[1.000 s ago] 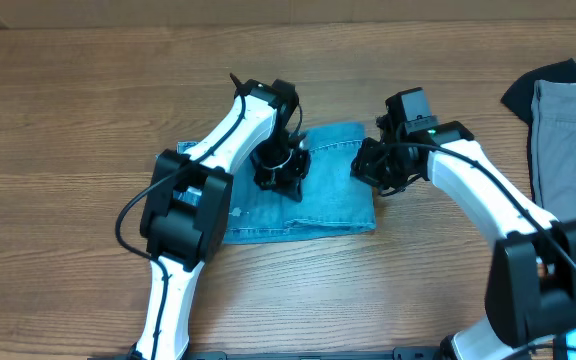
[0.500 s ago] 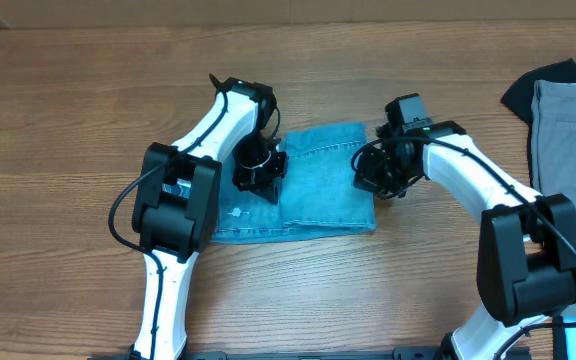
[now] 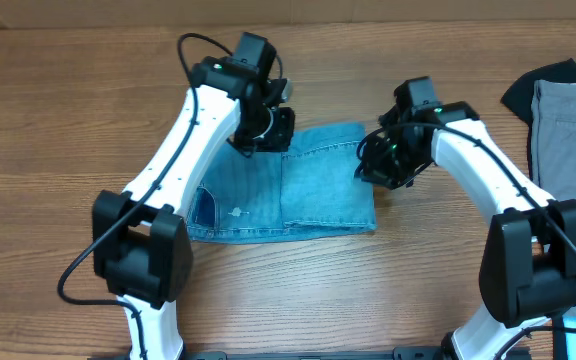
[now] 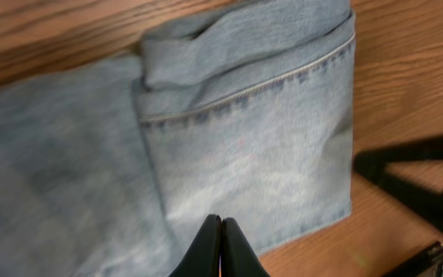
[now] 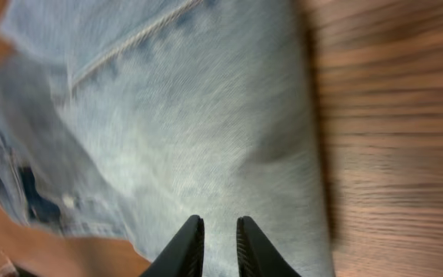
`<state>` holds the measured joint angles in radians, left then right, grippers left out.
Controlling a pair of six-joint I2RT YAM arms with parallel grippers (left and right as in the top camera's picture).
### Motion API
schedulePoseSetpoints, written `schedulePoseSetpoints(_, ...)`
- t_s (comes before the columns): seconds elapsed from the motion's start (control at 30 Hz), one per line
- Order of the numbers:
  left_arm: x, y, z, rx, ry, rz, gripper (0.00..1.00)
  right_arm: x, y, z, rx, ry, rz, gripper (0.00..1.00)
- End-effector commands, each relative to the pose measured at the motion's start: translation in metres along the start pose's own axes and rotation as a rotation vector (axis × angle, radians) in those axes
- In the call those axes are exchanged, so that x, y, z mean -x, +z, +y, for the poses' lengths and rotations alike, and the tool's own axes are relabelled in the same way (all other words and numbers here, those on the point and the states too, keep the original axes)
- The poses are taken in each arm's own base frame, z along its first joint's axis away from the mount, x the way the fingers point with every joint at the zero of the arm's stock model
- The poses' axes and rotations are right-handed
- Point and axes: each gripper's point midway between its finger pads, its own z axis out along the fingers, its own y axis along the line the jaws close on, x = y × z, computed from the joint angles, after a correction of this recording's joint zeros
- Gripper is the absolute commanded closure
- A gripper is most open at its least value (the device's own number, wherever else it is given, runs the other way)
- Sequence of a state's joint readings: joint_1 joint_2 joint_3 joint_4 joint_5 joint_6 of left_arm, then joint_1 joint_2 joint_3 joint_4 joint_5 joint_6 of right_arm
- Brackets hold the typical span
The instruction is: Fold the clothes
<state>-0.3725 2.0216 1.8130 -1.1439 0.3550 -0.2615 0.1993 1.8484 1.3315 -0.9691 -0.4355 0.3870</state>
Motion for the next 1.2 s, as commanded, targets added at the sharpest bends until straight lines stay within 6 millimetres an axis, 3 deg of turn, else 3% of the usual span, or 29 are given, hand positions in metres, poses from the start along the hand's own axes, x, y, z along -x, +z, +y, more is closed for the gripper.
schedulePoseSetpoints(0.0, 0.003, 0.039, -0.006, -0.04, -0.03, 0.047, 0.96, -0.029, 0.017, -0.002, 0.015, -0.054, 0.071, 0.81)
schedulePoseSetpoints(0.13, 0.003, 0.072, -0.013, -0.119, -0.036, 0.102, 0.96, -0.047, 0.036, -0.012, 0.049, -0.041, 0.119, 0.81)
schedulePoseSetpoints(0.3, 0.0, 0.114, 0.007, -0.092, -0.064, 0.155, 0.95, -0.062, 0.052, -0.029, 0.049, -0.007, 0.148, 0.81)
schedulePoseSetpoints(0.4, -0.001, 0.123, 0.017, -0.106, -0.132, 0.181, 0.96, -0.064, 0.054, -0.048, -0.016, 0.047, 0.145, 0.85)
schedulePoseSetpoints(0.47, 0.003, 0.119, 0.023, -0.116, -0.154, 0.174, 0.96, -0.061, 0.052, -0.06, -0.067, 0.084, 0.128, 0.96)
schedulePoseSetpoints(0.57, 0.012, 0.107, 0.029, -0.119, -0.167, 0.143, 0.96, -0.054, 0.048, -0.064, -0.069, 0.098, 0.108, 0.96)
schedulePoseSetpoints(0.67, 0.021, 0.081, 0.037, -0.095, -0.173, 0.094, 0.96, -0.044, 0.036, -0.06, -0.06, 0.101, 0.077, 0.96)
schedulePoseSetpoints(0.8, 0.027, 0.035, 0.034, -0.058, -0.12, 0.008, 0.96, -0.021, 0.002, -0.04, -0.038, 0.062, -0.017, 0.96)
schedulePoseSetpoints(0.83, 0.026, 0.013, 0.026, -0.046, -0.09, -0.028, 0.96, -0.005, -0.016, -0.023, -0.004, 0.025, -0.087, 0.95)
schedulePoseSetpoints(0.9, 0.021, -0.001, 0.014, -0.053, -0.07, -0.039, 0.96, 0.013, -0.031, -0.006, 0.03, -0.018, -0.161, 0.85)
schedulePoseSetpoints(1.0, 0.004, -0.006, -0.003, -0.054, -0.049, 0.0, 0.92, 0.04, -0.048, 0.018, 0.103, -0.078, -0.261, 0.73)
schedulePoseSetpoints(1.17, -0.029, 0.015, -0.014, -0.026, -0.098, 0.127, 0.96, 0.057, -0.046, 0.033, 0.176, -0.116, -0.307, 0.71)
